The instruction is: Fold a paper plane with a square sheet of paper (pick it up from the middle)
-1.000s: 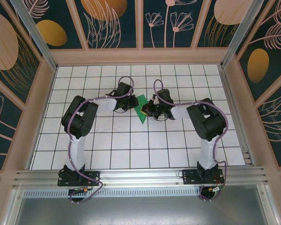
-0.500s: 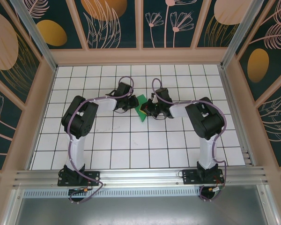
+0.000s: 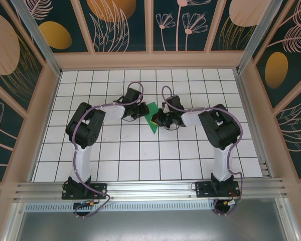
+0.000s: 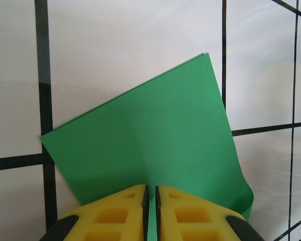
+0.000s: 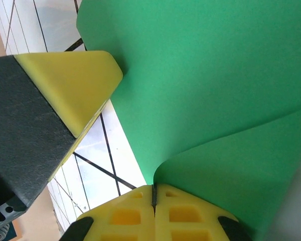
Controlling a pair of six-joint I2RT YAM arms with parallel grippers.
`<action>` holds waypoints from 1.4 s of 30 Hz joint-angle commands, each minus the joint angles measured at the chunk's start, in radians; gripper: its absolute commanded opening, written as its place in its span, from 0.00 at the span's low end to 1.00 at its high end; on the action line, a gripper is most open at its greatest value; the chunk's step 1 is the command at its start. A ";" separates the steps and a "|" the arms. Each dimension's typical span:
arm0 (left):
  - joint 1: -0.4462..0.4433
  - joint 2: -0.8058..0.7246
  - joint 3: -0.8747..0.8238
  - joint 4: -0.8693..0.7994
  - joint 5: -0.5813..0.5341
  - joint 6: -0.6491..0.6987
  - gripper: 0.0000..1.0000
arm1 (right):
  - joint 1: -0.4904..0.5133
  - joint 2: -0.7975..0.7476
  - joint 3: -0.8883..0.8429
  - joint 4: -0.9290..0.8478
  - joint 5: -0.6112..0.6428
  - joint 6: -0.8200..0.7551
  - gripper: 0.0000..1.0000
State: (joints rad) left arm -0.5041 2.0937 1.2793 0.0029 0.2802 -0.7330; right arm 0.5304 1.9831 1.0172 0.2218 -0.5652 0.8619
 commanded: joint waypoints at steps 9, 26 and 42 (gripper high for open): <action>-0.001 0.032 0.011 -0.024 0.027 0.017 0.16 | 0.006 -0.002 0.008 -0.023 0.000 -0.053 0.06; -0.001 0.037 0.009 -0.020 0.045 0.024 0.16 | 0.009 0.009 0.020 -0.006 -0.010 -0.094 0.06; -0.001 0.042 0.011 -0.021 0.051 0.026 0.16 | 0.008 0.032 0.031 -0.023 -0.021 -0.139 0.06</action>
State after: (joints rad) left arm -0.5022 2.0991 1.2808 0.0071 0.3065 -0.7258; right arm 0.5320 1.9835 1.0214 0.2165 -0.5777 0.7559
